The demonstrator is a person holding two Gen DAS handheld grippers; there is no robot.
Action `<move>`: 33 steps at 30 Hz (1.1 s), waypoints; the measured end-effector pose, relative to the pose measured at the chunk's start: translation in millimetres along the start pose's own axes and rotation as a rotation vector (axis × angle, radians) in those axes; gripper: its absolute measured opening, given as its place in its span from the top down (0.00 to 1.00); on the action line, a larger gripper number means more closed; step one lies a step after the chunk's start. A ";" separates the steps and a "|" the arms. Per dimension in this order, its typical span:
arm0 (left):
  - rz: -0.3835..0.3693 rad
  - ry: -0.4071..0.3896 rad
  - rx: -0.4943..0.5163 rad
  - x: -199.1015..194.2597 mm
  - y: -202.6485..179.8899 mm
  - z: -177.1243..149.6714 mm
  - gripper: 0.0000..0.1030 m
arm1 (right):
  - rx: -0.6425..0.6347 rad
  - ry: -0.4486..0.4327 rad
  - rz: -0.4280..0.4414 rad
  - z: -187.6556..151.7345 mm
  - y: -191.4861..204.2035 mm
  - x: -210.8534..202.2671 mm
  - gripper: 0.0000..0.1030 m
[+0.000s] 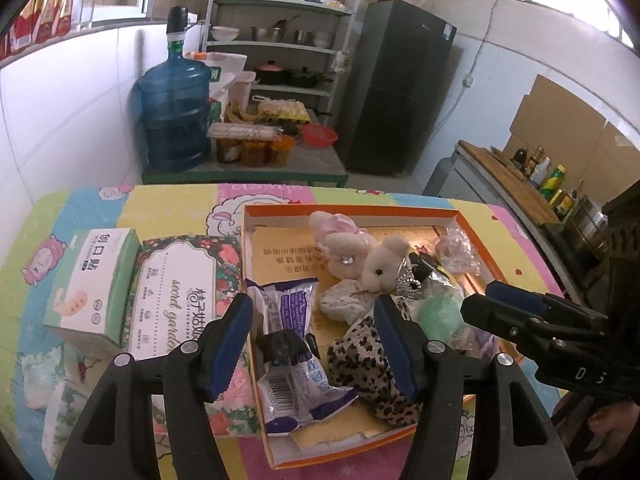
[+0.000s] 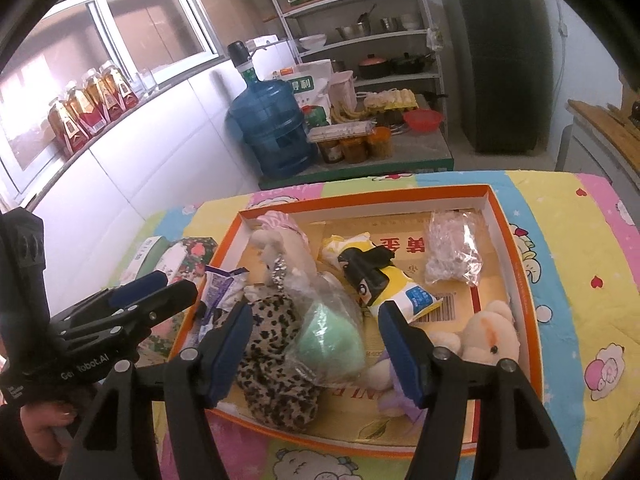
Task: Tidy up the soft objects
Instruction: 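Withdraw both grippers from the lid toward the tissue packs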
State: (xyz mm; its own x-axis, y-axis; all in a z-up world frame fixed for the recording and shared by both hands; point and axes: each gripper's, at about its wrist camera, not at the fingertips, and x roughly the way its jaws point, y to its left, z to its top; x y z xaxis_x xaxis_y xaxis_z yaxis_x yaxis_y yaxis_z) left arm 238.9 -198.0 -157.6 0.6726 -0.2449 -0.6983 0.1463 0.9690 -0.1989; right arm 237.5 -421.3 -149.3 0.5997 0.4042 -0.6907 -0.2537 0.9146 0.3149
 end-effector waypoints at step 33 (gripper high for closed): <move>-0.069 -0.088 0.047 -88.1 55.9 -12.3 0.37 | -0.022 -0.087 -0.082 -23.2 93.8 -47.6 0.37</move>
State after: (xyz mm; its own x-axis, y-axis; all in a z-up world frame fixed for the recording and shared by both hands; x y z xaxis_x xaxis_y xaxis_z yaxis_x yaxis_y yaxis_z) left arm 178.9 -122.6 -115.7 0.7202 -0.3095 -0.6209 0.2270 0.9509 -0.2105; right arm 167.5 -354.5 -102.1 0.6826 0.3266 -0.6538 -0.2175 0.9448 0.2449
